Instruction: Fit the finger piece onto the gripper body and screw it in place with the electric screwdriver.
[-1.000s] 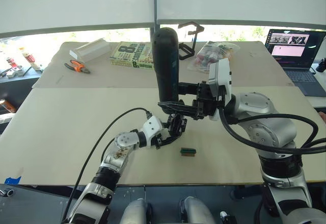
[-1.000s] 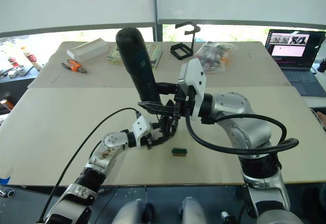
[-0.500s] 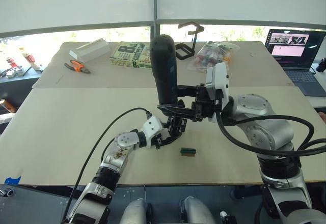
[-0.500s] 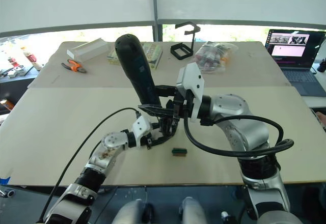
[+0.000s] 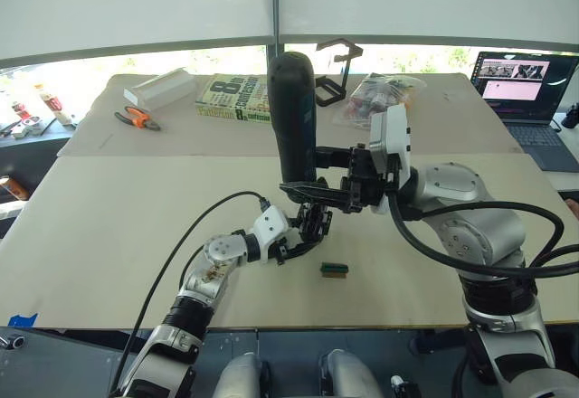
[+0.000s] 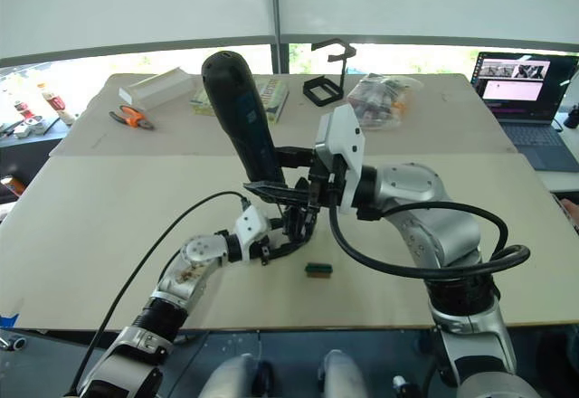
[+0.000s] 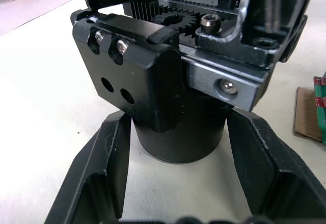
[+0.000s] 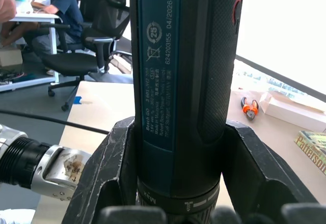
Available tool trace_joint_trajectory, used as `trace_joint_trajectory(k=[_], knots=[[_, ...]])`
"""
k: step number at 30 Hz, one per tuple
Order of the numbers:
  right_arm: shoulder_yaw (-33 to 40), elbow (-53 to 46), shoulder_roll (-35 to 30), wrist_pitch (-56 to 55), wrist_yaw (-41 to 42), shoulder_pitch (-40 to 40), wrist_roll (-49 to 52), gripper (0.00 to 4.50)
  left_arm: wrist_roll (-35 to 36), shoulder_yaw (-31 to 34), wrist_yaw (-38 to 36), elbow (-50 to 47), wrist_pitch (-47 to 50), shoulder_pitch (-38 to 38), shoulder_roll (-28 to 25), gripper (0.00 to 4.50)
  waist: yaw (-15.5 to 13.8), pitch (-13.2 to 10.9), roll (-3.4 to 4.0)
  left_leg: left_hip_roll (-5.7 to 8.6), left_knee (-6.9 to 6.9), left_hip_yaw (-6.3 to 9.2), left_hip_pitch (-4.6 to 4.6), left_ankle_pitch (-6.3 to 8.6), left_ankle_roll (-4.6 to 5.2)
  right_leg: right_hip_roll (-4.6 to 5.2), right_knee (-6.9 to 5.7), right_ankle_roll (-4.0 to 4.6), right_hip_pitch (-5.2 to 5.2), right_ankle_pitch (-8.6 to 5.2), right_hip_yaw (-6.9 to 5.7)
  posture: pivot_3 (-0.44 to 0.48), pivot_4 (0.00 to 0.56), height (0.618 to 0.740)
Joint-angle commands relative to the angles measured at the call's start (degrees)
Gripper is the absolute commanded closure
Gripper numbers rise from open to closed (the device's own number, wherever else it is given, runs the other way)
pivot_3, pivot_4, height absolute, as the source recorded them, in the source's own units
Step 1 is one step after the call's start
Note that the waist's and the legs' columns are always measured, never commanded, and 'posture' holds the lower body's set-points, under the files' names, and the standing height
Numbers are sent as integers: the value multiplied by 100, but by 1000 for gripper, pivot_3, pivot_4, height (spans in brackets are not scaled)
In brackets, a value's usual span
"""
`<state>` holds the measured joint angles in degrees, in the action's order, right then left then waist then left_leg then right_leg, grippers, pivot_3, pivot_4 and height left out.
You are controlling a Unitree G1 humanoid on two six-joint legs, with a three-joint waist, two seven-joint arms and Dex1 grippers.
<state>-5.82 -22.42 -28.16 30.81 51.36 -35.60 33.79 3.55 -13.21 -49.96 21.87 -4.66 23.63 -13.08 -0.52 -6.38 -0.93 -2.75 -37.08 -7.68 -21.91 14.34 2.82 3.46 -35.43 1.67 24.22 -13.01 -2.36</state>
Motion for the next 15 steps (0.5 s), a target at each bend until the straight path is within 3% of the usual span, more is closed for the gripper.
trace_joint_trajectory(k=[1,15], knots=[[88,-319,-9,-361,92,-54,-35,2577,72,-5,-29,-262,20,78,2,2197,0,0,0,0,0,0,0,0,0,0,0,0,0,0,0,0,150,740],[22,-190,35,-475,148,31,-168,2577,71,-2,-27,-284,29,63,-15,2197,0,0,0,0,0,0,1,0,0,-1,0,0,0,0,-1,0,150,740]])
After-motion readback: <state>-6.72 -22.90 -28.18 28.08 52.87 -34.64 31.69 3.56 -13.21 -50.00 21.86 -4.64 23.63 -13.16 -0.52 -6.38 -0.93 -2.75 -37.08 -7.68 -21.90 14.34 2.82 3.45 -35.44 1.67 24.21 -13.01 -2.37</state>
